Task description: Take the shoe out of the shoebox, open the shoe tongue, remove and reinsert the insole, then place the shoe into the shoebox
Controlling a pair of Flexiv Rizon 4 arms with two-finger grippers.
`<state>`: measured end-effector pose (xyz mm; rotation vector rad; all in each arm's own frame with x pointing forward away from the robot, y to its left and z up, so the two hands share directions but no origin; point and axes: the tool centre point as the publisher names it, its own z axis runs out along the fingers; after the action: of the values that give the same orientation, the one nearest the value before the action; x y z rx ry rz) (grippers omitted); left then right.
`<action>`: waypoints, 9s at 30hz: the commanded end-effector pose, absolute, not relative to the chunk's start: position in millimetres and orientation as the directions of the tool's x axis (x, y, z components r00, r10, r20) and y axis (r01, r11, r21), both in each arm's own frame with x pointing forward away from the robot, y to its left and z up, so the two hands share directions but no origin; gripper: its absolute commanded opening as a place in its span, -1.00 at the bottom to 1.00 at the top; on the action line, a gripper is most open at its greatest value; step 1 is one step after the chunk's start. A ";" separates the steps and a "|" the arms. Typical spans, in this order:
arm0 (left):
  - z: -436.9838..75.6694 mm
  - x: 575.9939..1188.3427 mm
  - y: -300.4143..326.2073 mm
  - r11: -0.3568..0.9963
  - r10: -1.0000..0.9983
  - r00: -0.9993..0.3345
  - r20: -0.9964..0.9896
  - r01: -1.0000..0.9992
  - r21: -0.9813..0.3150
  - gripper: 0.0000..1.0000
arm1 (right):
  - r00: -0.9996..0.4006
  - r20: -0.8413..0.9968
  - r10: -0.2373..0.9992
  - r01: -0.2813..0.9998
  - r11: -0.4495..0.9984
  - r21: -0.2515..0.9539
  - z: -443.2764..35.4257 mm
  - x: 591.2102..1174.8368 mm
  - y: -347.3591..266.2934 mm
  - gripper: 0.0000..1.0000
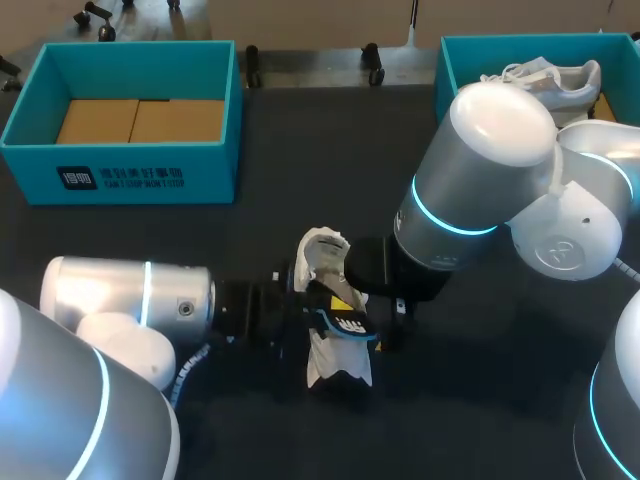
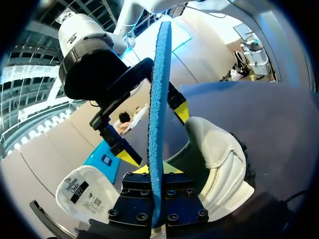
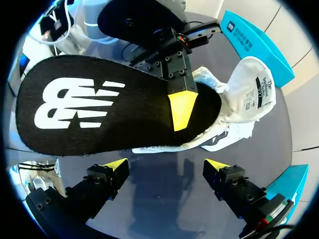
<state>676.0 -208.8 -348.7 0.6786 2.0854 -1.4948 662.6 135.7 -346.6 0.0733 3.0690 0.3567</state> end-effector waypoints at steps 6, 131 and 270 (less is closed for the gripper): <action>-347.1 673.8 -206.8 0.268 0.093 -0.768 -0.634 0.633 -0.727 -1.00 | -0.997 -0.048 0.054 0.042 0.972 0.231 -347.6 661.5 135.9 1.00; -320.4 645.8 -195.4 0.151 0.047 -0.624 -0.780 0.776 -0.612 -0.56 | -0.997 -0.048 0.054 0.042 0.972 0.231 -347.6 661.5 135.9 1.00; -327.8 647.6 -209.8 0.154 0.173 -0.672 -0.720 0.740 -0.655 -0.62 | -0.997 -0.048 0.054 0.042 0.972 0.231 -347.6 661.5 135.9 1.00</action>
<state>647.9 -207.3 -327.7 0.8635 1.9455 -1.5496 662.6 135.7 -346.6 0.0733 3.0690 0.3567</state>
